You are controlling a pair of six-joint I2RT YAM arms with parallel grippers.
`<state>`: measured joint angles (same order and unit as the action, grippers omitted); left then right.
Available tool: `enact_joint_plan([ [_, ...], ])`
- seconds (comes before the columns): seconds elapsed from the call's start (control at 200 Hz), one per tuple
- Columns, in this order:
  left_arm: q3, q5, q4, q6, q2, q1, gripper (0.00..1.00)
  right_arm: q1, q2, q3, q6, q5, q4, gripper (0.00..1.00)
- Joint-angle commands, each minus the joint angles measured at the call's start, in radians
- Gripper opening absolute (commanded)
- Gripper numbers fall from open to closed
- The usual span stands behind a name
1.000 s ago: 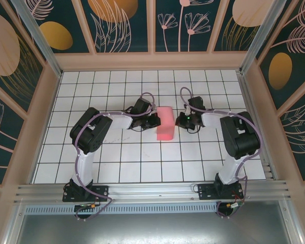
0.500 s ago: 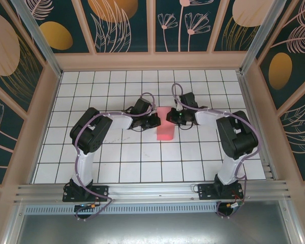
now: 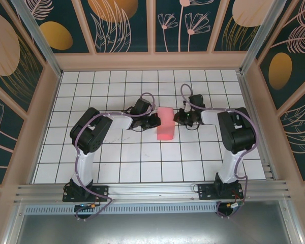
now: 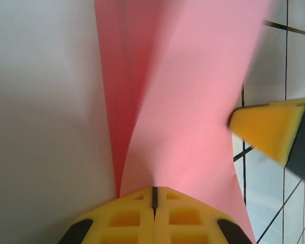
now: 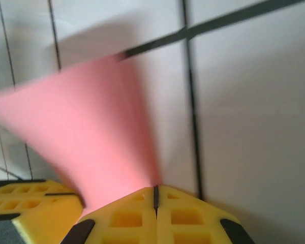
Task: Fold a paper plane with a square sheet of paper (pick it up from the middle)
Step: First fold in half a square sheet of paper at the center of the table.
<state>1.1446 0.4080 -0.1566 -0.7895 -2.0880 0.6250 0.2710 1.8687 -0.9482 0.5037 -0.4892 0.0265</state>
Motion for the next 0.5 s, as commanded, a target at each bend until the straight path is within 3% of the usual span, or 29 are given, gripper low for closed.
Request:
enact_joint_plan([
  [0.0,-0.089,-0.228,0.195,0.032,-0.184,0.007,0.00,-0.037,-0.060,0.001,-0.007,0.055,0.005,0.00],
  [0.305,-0.097,-0.224,0.183,0.015,-0.173,0.008,0.00,0.107,-0.012,-0.034,0.076,0.006,0.115,0.00],
  [0.495,-0.101,-0.227,0.186,0.015,-0.174,0.007,0.00,0.110,0.065,-0.046,0.090,-0.011,0.144,0.00],
])
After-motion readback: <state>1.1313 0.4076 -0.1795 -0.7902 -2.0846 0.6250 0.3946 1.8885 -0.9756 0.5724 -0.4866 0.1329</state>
